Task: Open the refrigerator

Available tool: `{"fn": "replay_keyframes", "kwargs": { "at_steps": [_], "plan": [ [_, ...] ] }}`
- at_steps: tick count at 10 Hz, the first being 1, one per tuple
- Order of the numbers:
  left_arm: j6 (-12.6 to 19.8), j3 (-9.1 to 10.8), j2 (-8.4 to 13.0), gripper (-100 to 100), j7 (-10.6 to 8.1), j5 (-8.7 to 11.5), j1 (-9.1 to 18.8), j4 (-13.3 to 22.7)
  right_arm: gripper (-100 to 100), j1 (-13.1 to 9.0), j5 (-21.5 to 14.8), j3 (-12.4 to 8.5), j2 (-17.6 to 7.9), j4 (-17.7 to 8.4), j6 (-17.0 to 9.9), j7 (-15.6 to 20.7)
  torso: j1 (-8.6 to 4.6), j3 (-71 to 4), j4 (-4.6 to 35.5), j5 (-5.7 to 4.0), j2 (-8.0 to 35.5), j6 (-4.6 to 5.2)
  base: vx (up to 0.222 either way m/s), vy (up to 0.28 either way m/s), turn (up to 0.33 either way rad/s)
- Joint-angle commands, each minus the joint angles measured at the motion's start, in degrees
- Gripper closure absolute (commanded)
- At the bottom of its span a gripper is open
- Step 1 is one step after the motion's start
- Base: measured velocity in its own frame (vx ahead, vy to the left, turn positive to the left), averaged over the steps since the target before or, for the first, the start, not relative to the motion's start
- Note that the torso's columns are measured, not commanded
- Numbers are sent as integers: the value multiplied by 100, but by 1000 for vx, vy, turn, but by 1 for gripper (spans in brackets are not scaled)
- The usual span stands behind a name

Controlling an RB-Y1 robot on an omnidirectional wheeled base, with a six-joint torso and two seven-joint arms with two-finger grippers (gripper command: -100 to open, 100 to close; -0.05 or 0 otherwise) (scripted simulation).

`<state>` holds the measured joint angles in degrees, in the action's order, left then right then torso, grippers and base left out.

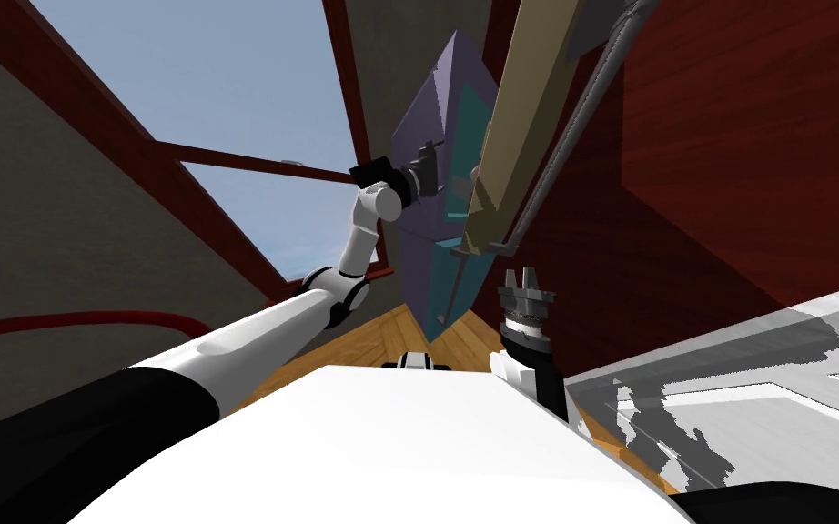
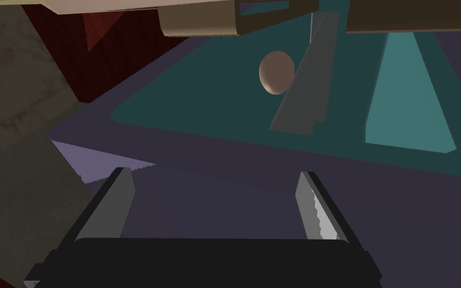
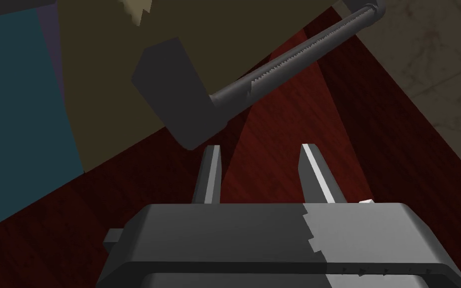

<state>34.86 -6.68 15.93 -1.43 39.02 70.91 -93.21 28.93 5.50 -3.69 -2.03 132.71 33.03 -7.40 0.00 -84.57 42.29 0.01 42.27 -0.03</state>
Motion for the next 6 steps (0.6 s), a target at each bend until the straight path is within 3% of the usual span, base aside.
{"fn": "replay_keyframes", "kwargs": {
  "at_steps": [1,2,4,5,6],
  "plan": [
    [220,-15,23,-100,-24,71,398,142,0,0,0,0,0,0,0,0,-5,-1,-1,-3,-1,4,18,-31,-1],
    [474,-56,70,-100,-59,224,614,420,0,-1,0,0,0,0,0,0,5,3,1,0,6,4,28,-44,150],
    [543,-56,70,-100,-59,224,866,420,0,-1,0,0,0,0,0,0,-4,-1,-1,-2,-2,5,33,-45,36],
    [835,-97,117,-100,-93,374,1081,665,0,-1,0,0,0,0,0,0,4,1,-1,0,3,4,27,-45,141],
    [860,-97,117,-100,-93,374,1251,698,0,0,0,0,0,0,0,0,2,0,0,1,1,0,34,-51,92]
  ]
}}
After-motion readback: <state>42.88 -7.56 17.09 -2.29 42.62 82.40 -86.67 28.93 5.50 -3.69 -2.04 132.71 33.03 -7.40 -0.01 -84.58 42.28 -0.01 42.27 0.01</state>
